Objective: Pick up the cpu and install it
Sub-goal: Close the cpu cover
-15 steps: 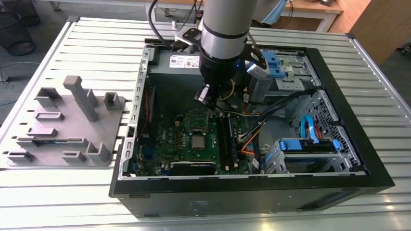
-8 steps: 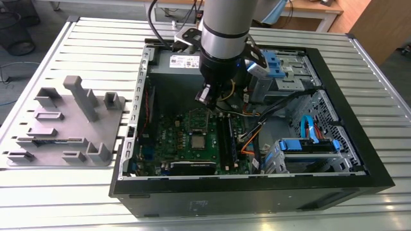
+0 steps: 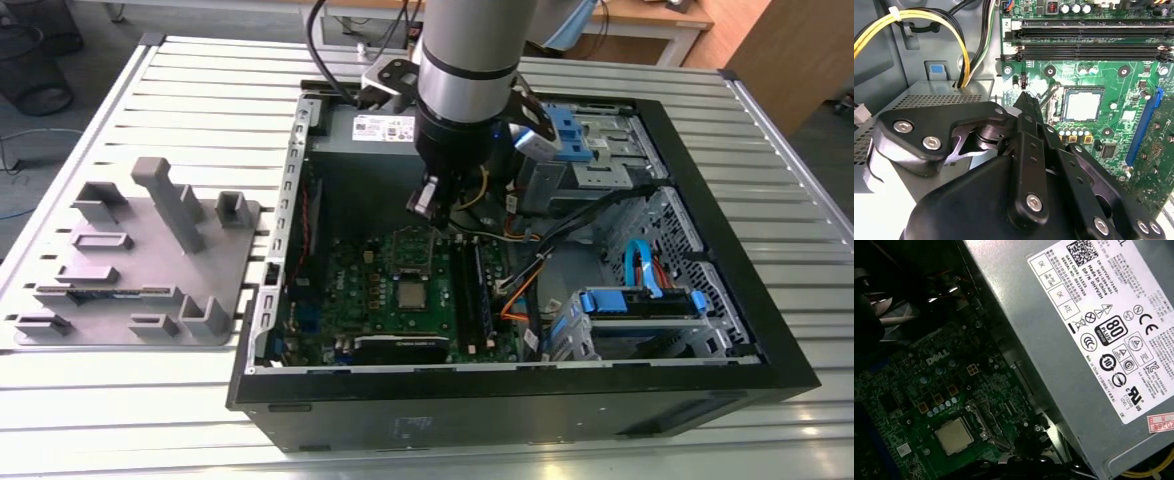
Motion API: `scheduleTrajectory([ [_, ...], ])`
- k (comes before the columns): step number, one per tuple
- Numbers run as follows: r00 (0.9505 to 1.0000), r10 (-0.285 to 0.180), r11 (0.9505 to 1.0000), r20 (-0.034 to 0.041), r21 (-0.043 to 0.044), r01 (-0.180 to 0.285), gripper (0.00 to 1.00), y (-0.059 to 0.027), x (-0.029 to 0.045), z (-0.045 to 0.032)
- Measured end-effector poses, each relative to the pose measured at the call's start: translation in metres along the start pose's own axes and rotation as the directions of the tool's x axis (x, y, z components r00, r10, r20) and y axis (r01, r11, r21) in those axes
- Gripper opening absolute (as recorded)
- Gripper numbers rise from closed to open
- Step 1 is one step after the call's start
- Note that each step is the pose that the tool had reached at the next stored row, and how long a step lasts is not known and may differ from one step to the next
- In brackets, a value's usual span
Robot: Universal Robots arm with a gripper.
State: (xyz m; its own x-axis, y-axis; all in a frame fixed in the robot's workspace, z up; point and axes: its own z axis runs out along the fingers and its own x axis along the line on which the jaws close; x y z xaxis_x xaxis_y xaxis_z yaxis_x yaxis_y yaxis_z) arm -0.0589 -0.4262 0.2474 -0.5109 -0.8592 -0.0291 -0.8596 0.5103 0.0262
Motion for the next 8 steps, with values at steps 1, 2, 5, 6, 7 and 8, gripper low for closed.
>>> scheduleTrajectory([
  [1,1.0000,-0.001,1.0000,-0.0001,0.0000,0.001,0.11,-0.0002,0.0003,-0.0002],
  [2,1.0000,-0.003,1.0000,-0.0002,-0.0001,0.003,0.11,-0.0003,0.0006,-0.0004],
  [5,1.0000,-0.007,1.0000,-0.0003,-0.0002,0.007,0.11,-0.0007,0.0011,-0.0012],
  [6,1.0000,-0.008,1.0000,-0.0001,-0.0002,0.008,0.11,-0.0008,0.0013,-0.0015],
  [7,1.0000,-0.009,1.0000,-0.0001,-0.0003,0.009,0.11,-0.0008,0.0014,-0.0017],
  [8,1.0000,-0.010,1.0000,0.0000,-0.0003,0.010,0.11,-0.0009,0.0015,-0.0019],
])
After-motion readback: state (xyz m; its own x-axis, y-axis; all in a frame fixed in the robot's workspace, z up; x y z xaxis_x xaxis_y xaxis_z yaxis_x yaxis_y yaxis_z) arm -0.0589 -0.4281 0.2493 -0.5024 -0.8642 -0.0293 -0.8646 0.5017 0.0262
